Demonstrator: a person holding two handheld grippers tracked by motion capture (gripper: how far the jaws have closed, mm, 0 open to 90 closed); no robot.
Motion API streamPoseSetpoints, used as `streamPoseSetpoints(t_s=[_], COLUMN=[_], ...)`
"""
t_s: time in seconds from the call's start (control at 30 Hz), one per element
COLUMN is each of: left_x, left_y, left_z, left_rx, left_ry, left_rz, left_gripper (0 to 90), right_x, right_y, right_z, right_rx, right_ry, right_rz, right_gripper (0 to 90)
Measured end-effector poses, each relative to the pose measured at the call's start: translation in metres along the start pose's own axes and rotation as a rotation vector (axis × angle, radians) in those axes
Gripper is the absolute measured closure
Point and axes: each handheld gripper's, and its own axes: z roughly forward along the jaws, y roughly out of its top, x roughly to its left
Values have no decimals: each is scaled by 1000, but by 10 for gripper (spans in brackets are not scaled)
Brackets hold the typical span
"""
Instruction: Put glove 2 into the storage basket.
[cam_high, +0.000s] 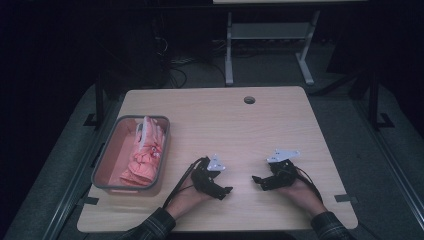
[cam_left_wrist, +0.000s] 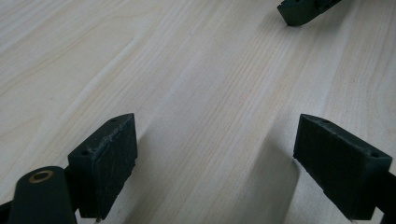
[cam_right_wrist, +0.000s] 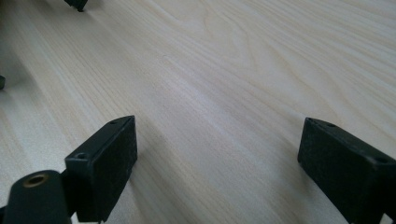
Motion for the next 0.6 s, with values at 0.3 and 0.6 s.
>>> streamPoseSetpoints(t_s=[0.3,0.6], left_x=[-1,-1], left_y=[-5,-7], left_z=[2,3], left_rx=[-49,-69], left_ry=[12,7], left_rz=[16,16], left_gripper=[126,127], right_x=[0,0], right_y=[0,0], right_z=[0,0], right_rx=[0,0], right_ry=[0,0], right_rz=[-1,-1], right_gripper=[112,112])
